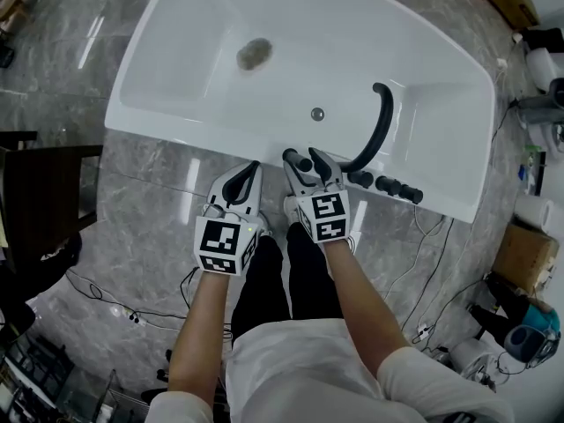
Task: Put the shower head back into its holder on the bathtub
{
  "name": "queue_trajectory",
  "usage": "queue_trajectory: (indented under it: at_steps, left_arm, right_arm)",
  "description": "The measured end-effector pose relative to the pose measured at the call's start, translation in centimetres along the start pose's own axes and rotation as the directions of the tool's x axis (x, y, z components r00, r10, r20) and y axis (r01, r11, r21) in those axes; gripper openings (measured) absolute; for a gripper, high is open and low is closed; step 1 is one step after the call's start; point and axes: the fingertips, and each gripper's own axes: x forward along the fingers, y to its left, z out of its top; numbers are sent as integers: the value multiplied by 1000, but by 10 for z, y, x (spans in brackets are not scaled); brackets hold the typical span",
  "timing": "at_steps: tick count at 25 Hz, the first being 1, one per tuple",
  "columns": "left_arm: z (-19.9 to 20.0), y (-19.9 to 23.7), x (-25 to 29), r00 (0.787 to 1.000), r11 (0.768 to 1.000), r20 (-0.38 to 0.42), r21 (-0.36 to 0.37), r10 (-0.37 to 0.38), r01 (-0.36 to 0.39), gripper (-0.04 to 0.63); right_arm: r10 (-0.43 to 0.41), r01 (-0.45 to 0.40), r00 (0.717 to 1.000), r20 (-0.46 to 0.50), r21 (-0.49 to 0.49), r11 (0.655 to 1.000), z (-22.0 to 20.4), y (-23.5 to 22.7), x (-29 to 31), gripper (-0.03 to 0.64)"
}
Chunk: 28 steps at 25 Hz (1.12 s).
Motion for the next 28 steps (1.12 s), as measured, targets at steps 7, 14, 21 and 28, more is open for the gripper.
queue_trajectory:
  at_steps: [7, 14, 21, 28]
  left_arm:
    - [18, -11, -9, 1000, 1000, 15, 4, 23, -23, 10]
    - [41, -28, -30, 998, 999, 39, -22, 39, -38, 10]
    - [67, -44, -53, 994, 997, 72, -15, 79, -78, 9]
    - [92, -59, -75, 988, 994, 107, -7, 107, -107, 9]
  right_arm:
    - [30, -29, 999, 30, -25, 999, 20, 1, -26, 230]
    - [66, -62, 994, 84, -50, 997, 52, 11, -65, 123]
    - [151, -136, 978, 142, -114, 984, 89, 20, -100, 26]
    - [213, -184, 958, 192, -157, 970, 124, 24, -137, 22]
